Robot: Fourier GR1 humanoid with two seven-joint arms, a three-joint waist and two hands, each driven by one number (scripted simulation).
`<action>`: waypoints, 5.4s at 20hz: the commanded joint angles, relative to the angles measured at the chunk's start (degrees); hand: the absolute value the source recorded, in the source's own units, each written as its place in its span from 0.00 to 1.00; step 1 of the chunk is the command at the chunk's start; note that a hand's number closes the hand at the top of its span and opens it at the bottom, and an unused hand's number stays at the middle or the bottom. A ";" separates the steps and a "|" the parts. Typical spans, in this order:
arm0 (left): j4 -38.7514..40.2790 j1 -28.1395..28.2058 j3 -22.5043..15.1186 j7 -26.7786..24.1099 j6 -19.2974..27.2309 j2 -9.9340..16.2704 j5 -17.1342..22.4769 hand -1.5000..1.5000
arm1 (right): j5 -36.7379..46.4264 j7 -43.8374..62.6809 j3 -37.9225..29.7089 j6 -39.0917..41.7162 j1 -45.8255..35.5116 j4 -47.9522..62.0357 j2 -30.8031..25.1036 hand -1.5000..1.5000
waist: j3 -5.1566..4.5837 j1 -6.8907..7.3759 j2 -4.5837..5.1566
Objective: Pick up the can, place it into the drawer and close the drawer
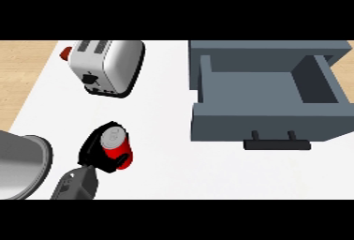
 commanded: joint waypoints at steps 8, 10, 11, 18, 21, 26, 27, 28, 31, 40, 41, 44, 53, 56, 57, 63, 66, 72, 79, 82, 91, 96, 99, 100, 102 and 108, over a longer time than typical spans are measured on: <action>-17.75 -1.98 -4.40 6.28 24.58 -2.63 9.53 1.00 | 3.72 -1.32 2.43 -1.26 -0.90 0.27 0.36 0.00 | 0.01 -0.11 -0.03; -17.17 -3.31 -8.26 2.94 29.93 -2.64 8.97 1.00 | 3.45 -0.68 2.51 -2.13 -2.83 1.75 0.34 0.00 | -0.01 -0.27 0.08; -20.97 -1.96 -7.19 5.84 28.47 -2.64 7.57 1.00 | -2.82 0.25 -0.08 -0.60 4.28 -3.10 0.36 0.00 | -0.01 -0.63 -0.08; -35.21 -5.92 -11.04 20.31 37.85 -2.52 4.65 1.00 | -2.58 1.85 1.57 -2.76 3.95 -5.00 0.36 0.00 | 0.00 -0.39 -0.05; -30.46 -10.93 -12.28 19.17 40.07 -2.65 4.84 1.00 | -0.71 -0.42 1.05 -2.18 -0.31 -0.02 -0.52 0.00 | -0.02 -0.62 0.16; -36.95 -12.87 -14.12 25.19 44.18 -2.54 2.90 1.00 | -3.50 0.65 -0.03 -2.14 1.68 -2.72 0.16 0.00 | -0.03 -0.64 0.09; -34.05 -18.62 -16.02 26.53 49.17 -2.65 2.55 1.00 | -0.29 -0.18 0.88 -1.88 -0.03 0.34 -0.41 0.00 | -0.01 -0.80 0.15; -36.61 -17.39 -13.88 29.43 46.50 -2.17 3.09 1.00 | 3.47 0.89 4.83 -5.44 -1.26 -2.43 0.35 0.00 | -0.02 -0.43 0.15; -30.35 -23.21 -15.34 26.61 49.72 -2.65 3.59 1.00 | -2.29 5.50 2.24 -5.59 -0.37 -6.51 -0.79 0.00 | -0.05 -0.95 0.17; -19.68 -38.87 -19.56 28.36 59.66 -2.65 4.80 1.00 | 1.31 0.77 4.00 -3.44 0.11 -1.71 0.33 0.00 | 0.00 -1.66 0.27; -20.43 -38.62 -19.18 29.99 58.38 -2.65 4.35 1.00 | 0.44 2.06 1.80 -3.08 -1.62 -1.88 -0.29 0.00 | -0.02 -1.18 0.21; -22.11 -36.18 -24.54 27.34 61.27 -2.66 7.15 1.00 | 1.10 1.73 2.47 -2.84 -3.12 0.52 -0.32 0.00 | -0.02 -1.03 0.17; -3.41 -53.12 -21.45 24.23 62.42 -2.66 12.40 1.00 | 3.32 0.38 5.10 -3.62 -1.31 -1.59 0.36 0.00 | -0.01 -1.82 0.42; -0.86 -56.64 -26.27 22.15 66.44 -2.66 17.34 1.00 | 4.04 -1.13 4.43 -3.40 -4.19 1.88 -0.97 0.00 | 0.03 -2.55 0.55; -0.28 -56.51 -26.59 22.56 65.94 -2.66 16.89 1.00 | 1.52 1.15 3.45 -4.38 -1.76 -0.60 -0.34 0.00 | 0.00 -2.36 0.42; 5.67 -58.06 -32.21 16.86 67.13 -2.66 25.22 1.00 | 4.38 1.17 5.62 -5.43 -6.01 0.92 -1.07 0.00 | 0.03 -3.06 0.67; 11.99 -62.77 -29.32 16.97 65.37 -2.66 26.97 1.00 | 1.66 2.28 5.45 -4.43 -4.22 -1.60 -1.53 0.00 | 0.03 -3.58 0.85; 15.66 -64.08 -35.12 13.36 68.90 -2.66 31.56 1.00 | -0.55 3.54 4.16 -5.25 -5.30 -0.69 -3.55 0.00 | 0.07 -4.59 0.97; 17.41 -63.20 -40.86 12.20 70.66 -2.66 36.90 1.00 | -2.36 3.82 3.02 -5.89 -6.77 0.38 -5.04 0.00 | 0.08 -4.87 1.05; 19.74 -67.33 -43.17 13.66 72.04 -2.66 37.57 1.00 | -0.90 4.25 4.32 -5.83 -6.15 -0.41 -3.42 0.00 | 0.10 -5.56 1.18; 21.01 -64.61 -46.81 10.79 73.96 -2.66 42.12 0.00 | 3.21 4.10 6.73 -6.93 -8.55 -1.68 -1.62 0.00 | 0.08 -5.16 1.30; 22.54 -64.50 -47.56 8.79 73.82 -2.66 44.01 0.00 | 3.14 3.36 6.01 -5.98 -8.71 -0.16 -2.19 0.00 | 0.09 -5.34 1.41; 23.64 -66.59 -46.72 9.14 73.84 -2.66 45.20 0.00 | 2.81 4.80 5.84 -5.96 -7.00 -2.47 -2.12 0.00 | 0.06 -5.10 1.16; 22.37 -65.46 -47.41 7.80 75.18 -2.66 46.52 0.00 | 2.29 6.45 6.85 -7.26 -9.55 -1.91 -3.63 0.00 | 0.07 -5.98 1.52; 24.33 -65.48 -46.83 5.20 73.94 -2.66 46.54 0.00 | 5.26 5.30 8.02 -8.32 -10.51 -4.98 -1.81 0.00 | 0.04 -6.01 1.82; 20.81 -66.97 -46.14 4.57 74.76 -2.66 48.93 0.00 | 14.12 -4.84 5.18 -0.52 -11.60 -6.28 -7.24 0.00 | 0.08 -4.91 1.29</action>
